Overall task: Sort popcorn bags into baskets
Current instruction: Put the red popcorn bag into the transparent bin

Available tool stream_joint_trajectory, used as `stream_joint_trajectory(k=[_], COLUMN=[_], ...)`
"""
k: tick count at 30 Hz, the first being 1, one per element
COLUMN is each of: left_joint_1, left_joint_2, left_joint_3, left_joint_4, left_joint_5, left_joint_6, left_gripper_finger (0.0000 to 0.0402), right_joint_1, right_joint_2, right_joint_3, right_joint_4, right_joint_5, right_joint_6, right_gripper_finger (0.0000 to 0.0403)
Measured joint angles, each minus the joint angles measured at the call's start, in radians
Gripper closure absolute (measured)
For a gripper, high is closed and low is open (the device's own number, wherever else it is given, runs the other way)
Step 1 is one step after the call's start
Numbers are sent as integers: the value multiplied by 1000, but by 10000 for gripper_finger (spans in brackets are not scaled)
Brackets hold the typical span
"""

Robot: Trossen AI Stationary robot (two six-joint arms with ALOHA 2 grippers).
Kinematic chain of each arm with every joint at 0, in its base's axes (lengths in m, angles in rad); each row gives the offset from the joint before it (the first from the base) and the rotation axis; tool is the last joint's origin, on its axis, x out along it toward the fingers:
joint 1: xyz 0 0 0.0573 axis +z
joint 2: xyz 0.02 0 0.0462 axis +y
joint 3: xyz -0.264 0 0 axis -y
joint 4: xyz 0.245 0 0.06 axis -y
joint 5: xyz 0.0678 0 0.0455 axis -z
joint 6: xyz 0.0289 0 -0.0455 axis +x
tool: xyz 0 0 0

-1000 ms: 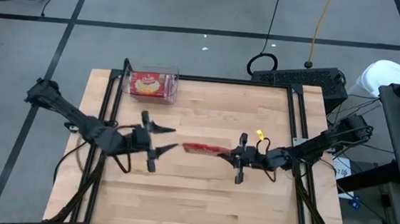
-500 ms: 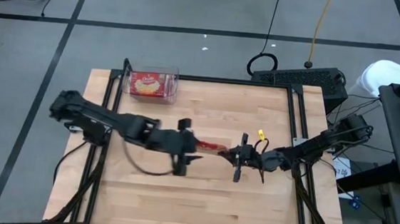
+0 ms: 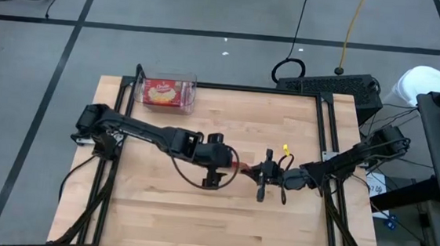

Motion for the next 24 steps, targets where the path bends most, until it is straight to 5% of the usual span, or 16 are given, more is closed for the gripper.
stream_joint_trajectory(k=[18,24], left_joint_1=[36,42], left_joint_2=[-5,-46], left_joint_3=[0,-2], left_joint_4=[-19,-141], left_joint_5=[35,52], left_joint_6=[19,65], left_gripper_finger=[383,370], right_joint_1=[2,11], right_joint_2=[0,-1], right_joint_3=[0,0], right_joint_4=[-2,-5], right_joint_5=[1,53], right_joint_6=[0,30], right_gripper_finger=[392,317])
